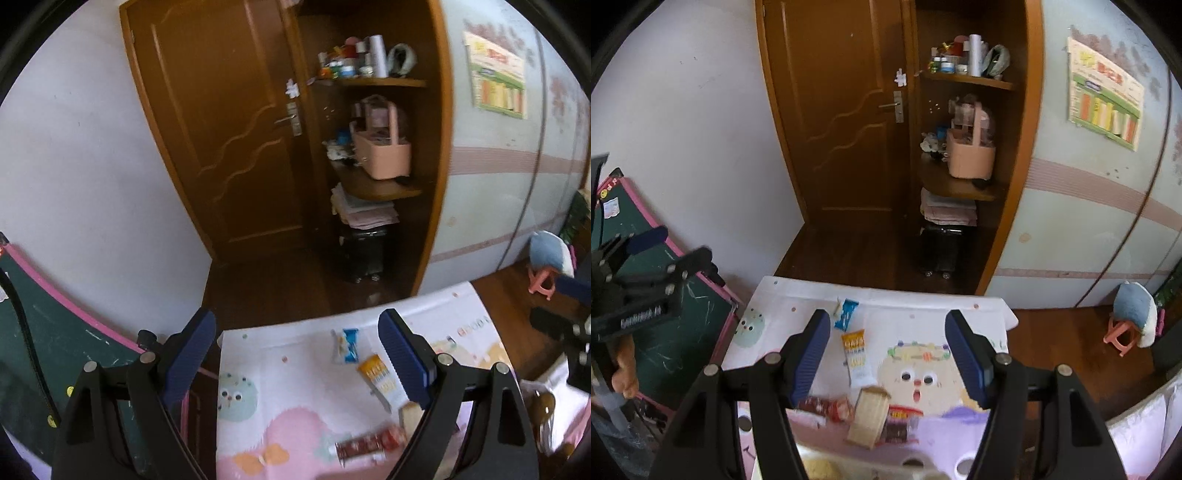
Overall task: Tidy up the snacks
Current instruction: 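Move both tools back over the remaining table snacks, then grasp the blue-white wrapped snack with the left tool while the right tool grasps the orange OATS bar, then carry both snacks over the white tray and open both tools to drop them, then move both tools back over the last snacks on the table, then grasp the brown candy packet with the left tool while the right tool grasps the red-wrapped pastry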
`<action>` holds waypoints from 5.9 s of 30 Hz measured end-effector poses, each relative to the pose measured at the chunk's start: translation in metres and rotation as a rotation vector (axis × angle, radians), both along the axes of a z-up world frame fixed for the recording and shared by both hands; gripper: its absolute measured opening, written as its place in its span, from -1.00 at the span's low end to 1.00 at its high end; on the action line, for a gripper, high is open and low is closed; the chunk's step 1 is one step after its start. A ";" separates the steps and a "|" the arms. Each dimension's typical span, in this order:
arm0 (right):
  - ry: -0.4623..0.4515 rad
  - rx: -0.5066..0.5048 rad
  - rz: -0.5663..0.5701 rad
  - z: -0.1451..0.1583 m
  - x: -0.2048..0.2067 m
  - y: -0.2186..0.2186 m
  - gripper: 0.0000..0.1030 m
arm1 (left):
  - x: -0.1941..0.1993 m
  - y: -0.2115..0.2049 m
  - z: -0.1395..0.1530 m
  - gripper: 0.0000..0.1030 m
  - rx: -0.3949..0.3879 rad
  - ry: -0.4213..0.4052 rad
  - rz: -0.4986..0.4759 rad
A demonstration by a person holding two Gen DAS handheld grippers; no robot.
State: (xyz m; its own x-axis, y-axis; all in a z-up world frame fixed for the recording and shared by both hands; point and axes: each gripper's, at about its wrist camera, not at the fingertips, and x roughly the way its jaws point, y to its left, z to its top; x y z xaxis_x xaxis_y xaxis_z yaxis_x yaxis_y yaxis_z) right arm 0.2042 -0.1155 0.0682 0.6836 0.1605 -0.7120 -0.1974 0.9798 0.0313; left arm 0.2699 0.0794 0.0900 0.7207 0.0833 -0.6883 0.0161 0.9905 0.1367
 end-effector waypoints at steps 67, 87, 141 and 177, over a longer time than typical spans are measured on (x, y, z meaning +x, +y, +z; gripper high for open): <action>0.240 0.124 -0.028 -0.153 0.012 -0.003 -0.23 | -0.005 -0.052 -0.168 -0.37 -0.062 0.259 -0.146; -0.107 0.167 0.187 -0.009 -0.224 0.023 -0.35 | -0.290 -0.041 -0.027 -0.37 -0.123 -0.008 -0.249; 0.195 0.190 0.017 -0.175 -0.229 -0.014 -0.14 | -0.303 -0.057 -0.182 0.78 -0.079 0.070 -0.167; 0.634 0.103 0.085 -0.284 0.007 0.059 -0.14 | -0.082 -0.023 -0.276 0.78 0.165 0.371 -0.502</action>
State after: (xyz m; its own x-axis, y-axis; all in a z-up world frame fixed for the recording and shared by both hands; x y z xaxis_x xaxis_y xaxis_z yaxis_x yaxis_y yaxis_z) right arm 0.2112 -0.0563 -0.2162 0.1173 0.2845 -0.9515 -0.1866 0.9473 0.2602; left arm 0.1878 0.0568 -0.1857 0.4156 -0.0764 -0.9063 0.5478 0.8165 0.1824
